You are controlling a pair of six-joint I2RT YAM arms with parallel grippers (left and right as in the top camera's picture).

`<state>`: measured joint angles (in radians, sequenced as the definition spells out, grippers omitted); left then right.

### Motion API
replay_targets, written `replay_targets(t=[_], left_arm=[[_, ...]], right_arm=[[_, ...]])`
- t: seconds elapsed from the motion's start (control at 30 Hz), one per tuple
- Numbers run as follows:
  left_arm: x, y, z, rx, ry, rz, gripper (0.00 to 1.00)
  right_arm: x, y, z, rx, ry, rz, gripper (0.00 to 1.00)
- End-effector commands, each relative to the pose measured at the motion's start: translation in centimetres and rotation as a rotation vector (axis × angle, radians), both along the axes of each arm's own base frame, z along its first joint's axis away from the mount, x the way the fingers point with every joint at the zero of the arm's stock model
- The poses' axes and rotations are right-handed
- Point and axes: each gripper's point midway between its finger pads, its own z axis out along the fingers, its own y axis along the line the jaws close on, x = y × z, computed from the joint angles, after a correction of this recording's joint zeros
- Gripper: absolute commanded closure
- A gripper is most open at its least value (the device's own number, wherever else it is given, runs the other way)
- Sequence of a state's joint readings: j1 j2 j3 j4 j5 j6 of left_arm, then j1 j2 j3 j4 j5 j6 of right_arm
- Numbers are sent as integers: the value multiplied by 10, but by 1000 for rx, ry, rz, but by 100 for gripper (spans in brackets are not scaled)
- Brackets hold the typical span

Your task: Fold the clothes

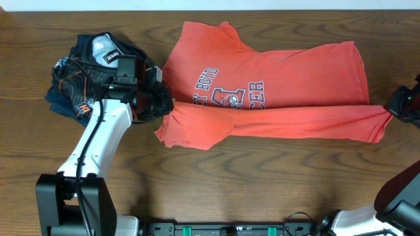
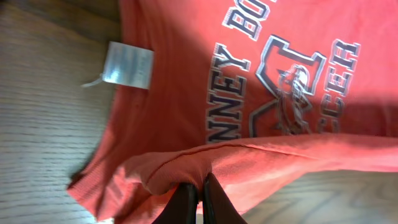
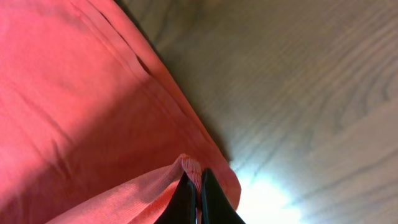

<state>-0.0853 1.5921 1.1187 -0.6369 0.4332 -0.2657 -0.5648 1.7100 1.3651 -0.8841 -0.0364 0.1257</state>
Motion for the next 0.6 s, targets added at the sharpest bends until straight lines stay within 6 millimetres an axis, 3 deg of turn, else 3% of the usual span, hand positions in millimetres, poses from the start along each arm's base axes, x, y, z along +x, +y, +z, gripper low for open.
replay_targets(t=[0.0, 0.37, 0.57], left_arm=[[3, 14, -9, 69, 7, 32, 94], [9, 14, -22, 77, 18, 34, 94], [12, 14, -39, 80, 47, 33, 94]], right_arm=[[6, 8, -6, -9, -12, 20, 99], [46, 23, -25, -77, -164, 130, 96], [53, 27, -33, -97, -202, 144, 93]])
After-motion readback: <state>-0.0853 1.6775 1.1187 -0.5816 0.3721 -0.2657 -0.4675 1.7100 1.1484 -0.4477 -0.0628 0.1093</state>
